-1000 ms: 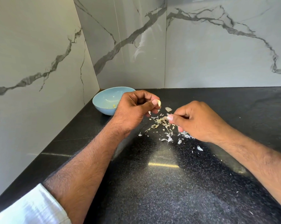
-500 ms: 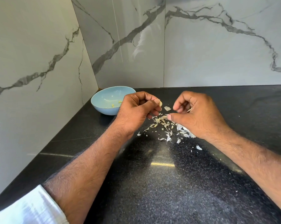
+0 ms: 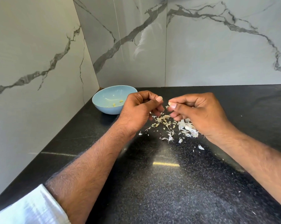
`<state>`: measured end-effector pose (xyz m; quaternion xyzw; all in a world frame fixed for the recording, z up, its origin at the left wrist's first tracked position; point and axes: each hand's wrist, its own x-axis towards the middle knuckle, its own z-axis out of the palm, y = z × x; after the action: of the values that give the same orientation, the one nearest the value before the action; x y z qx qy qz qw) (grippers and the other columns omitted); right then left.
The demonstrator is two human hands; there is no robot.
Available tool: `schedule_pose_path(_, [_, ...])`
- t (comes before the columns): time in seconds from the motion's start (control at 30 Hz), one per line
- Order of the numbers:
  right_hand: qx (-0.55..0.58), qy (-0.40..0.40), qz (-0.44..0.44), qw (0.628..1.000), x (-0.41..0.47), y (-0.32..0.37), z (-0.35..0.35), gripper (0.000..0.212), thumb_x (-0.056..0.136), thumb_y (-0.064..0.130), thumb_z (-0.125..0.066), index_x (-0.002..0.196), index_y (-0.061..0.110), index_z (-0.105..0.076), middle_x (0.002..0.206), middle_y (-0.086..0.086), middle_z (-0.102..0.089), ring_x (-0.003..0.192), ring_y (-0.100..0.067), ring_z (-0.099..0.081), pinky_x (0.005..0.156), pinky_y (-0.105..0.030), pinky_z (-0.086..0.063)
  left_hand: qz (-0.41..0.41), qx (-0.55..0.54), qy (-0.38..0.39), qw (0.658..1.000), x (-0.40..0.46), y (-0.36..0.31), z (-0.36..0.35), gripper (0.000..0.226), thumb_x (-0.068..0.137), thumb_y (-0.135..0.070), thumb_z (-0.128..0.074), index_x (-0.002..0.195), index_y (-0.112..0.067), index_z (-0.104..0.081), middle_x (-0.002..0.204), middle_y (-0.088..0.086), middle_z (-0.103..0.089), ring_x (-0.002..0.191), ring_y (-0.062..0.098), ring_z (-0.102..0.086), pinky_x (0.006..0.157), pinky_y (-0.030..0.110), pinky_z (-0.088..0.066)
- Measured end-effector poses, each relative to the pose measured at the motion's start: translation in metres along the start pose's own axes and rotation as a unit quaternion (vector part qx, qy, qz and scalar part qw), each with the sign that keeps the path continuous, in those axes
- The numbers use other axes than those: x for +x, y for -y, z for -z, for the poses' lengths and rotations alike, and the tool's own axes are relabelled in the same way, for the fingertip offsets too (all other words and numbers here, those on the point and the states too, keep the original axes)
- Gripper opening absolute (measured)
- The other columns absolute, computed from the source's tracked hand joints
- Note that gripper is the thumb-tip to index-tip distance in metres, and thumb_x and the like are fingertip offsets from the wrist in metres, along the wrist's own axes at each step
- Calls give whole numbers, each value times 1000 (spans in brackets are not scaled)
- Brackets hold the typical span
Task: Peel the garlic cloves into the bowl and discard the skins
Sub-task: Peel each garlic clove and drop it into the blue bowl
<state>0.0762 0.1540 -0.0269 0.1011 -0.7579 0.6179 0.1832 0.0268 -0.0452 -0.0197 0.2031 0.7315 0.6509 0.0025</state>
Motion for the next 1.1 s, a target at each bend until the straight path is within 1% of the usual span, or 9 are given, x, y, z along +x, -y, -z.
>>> schedule_pose_path(0.1, [85, 22, -47, 995, -1, 5, 1, 19, 88, 2, -77, 106, -2, -77, 90, -19, -79, 82, -37, -78, 74, -39, -67, 4, 8, -19, 1000, 2, -1, 5, 14, 104, -17, -69, 92, -10, -72, 82, 9, -77, 69, 18, -69, 59, 29, -50])
schedule_pose_path(0.23, [135, 27, -79, 987, -2, 10, 4, 32, 75, 6, -84, 105, -4, -74, 91, -25, -77, 80, -35, -77, 70, -35, -66, 8, 17, 1, 1000, 0, -1, 5, 13, 101, -20, -73, 97, -7, -74, 85, 11, -79, 72, 18, -70, 61, 30, -50])
schedule_pose_path(0.4, [114, 13, -74, 991, -1, 10, 6, 38, 68, 11, -86, 102, -1, -74, 86, -23, -77, 74, -30, -77, 69, -35, -65, 0, 1, 45, 999, -3, -4, 4, 11, 99, -19, -75, 99, -8, -75, 88, 11, -79, 74, 18, -70, 59, 26, -51])
schedule_pose_path(0.47, [97, 9, -61, 993, -1, 9, 5, 40, 68, 13, -87, 102, -2, -74, 84, -23, -77, 72, -29, -77, 68, -36, -65, 2, -5, 49, 999, -3, -4, 5, 16, 100, -21, -73, 100, -5, -74, 88, 11, -78, 74, 19, -69, 60, 27, -51])
schedule_pose_path(0.53, [78, 3, -50, 996, -1, 9, 4, 39, 68, 14, -87, 101, -2, -74, 83, -22, -77, 70, -27, -77, 66, -33, -65, 3, -3, 57, 998, -3, -4, 5, 20, 101, -22, -72, 100, -2, -74, 87, 11, -78, 75, 19, -69, 60, 27, -50])
schedule_pose_path(0.67, [57, -1, -42, 997, -1, 9, 5, 37, 69, 14, -87, 101, 0, -74, 81, -18, -78, 68, -25, -77, 63, -29, -64, -12, 13, 81, 997, -3, -2, 6, 12, 98, -18, -76, 100, -7, -78, 87, 8, -78, 76, 19, -70, 61, 29, -50])
schedule_pose_path(0.8, [46, -2, -44, 998, -2, 10, 5, 34, 71, 12, -88, 100, 1, -75, 81, -17, -78, 70, -26, -77, 63, -30, -65, -21, 18, 75, 997, -2, -3, 6, 11, 98, -13, -76, 102, -4, -78, 86, 6, -78, 75, 18, -69, 60, 29, -50])
schedule_pose_path(0.93, [31, -4, -44, 999, -2, 10, 3, 33, 71, 13, -89, 98, 1, -75, 79, -16, -78, 70, -27, -78, 63, -31, -65, -35, 39, 71, 996, -2, -2, 7, 10, 99, -14, -75, 100, -5, -79, 85, 9, -79, 74, 19, -68, 59, 30, -49])
schedule_pose_path(1.1, [12, -1, -38, 999, -4, 12, 1, 38, 66, 20, -89, 97, 2, -76, 76, -14, -78, 68, -28, -78, 59, -27, -63, -73, 117, 87, 987, -2, 0, 6, 10, 100, -14, -75, 97, -6, -80, 81, 7, -78, 69, 12, -67, 59, 16, -49])
